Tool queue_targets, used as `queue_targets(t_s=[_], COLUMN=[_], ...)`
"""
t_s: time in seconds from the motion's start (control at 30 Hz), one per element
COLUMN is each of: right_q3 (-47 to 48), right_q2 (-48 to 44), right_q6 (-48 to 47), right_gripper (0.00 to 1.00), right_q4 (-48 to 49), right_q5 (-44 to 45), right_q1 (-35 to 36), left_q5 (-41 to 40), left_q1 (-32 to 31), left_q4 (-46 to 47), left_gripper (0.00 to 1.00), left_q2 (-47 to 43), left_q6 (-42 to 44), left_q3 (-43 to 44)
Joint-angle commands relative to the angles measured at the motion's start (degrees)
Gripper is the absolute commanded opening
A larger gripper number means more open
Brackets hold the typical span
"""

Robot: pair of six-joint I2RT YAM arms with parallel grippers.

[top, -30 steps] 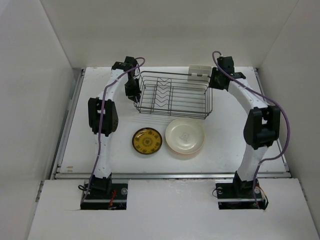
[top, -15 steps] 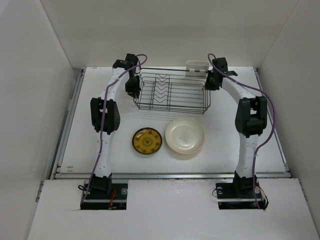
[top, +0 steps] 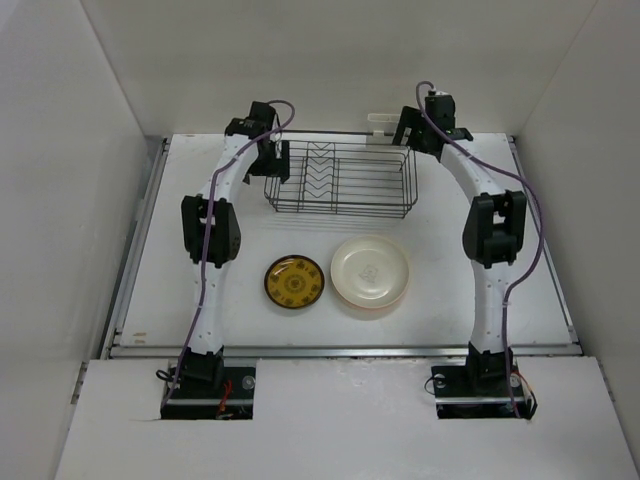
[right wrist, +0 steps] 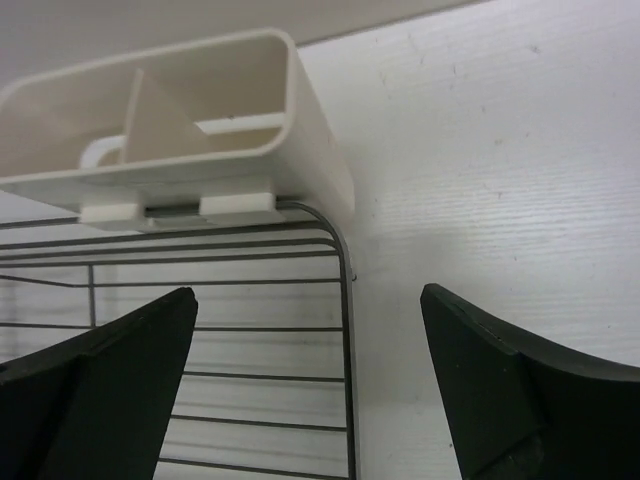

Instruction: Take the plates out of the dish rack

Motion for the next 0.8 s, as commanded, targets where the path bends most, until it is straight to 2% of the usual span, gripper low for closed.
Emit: queue_targets(t_s=[0.0, 0.17, 0.3, 0.33, 0.4, 0.47, 0.53, 0.57, 0.6, 0.63, 0.73, 0.77], right_q3=[-3.9, -3.4, -5.2, -6.4, -12.2, -19.7, -26.2, -26.2, -29.1, -30.2, -33.6, -34.5], right_q2=[-9.4, -20.2, -28.7, -30.8, -37.6, -42.5, -51.9, -51.9, -55.9, -57.9, -65.7, -68.0], right_q6=[-1.6, -5.5, -4.6, -3.5, 0.6, 2.9, 4.8, 4.9, 5.5, 5.5, 6.2, 6.2], right_gripper=[1.0, 1.0, 1.0, 1.0, 1.0, 1.0, 1.0, 1.0, 1.0, 1.0, 1.0, 1.0], right_q4=[8.8, 6.1, 0.7, -0.3, -1.8, -1.8, -4.0, -5.2, -6.5, -7.9, -12.6, -12.6], right_q5=[0.5, 4.7, 13.3, 15.8, 23.5, 30.3, 36.2, 37.9, 39.8, 41.6, 46.8, 47.3], right_q1=[-0.1, -0.1, -0.1, -0.1, -0.1, -0.1, -0.1, -0.1, -0.1, -0.1, -0.1, -0.1], left_q5=[-4.5, -12.7, -27.3, -29.8, -34.8, -44.8, -53.6, -55.1, -55.1, -55.1, -46.7, -41.3], left_q1=[0.5, 0.5, 0.5, 0.5, 1.0, 1.0, 2.4, 2.4, 4.1, 5.4, 11.7, 12.9], left_q4=[2.4, 6.6, 11.5, 12.8, 16.8, 18.7, 17.7, 17.7, 15.7, 10.4, 1.9, 0.9], left_gripper=[1.0, 1.0, 1.0, 1.0, 1.0, 1.0, 1.0, 1.0, 1.0, 1.0, 1.0, 1.0], left_q2=[-7.7, -17.2, -28.4, -33.5, -38.2, -43.7, -47.1, -48.0, -48.7, -49.7, -54.6, -56.2], left_q6=[1.0, 2.2, 3.8, 4.8, 8.0, 13.2, 18.2, 19.3, 19.3, 19.3, 16.2, 16.2], left_q3=[1.4, 1.4, -3.7, -5.7, -13.0, -20.1, -25.8, -25.8, -28.3, -29.3, -34.1, -35.8])
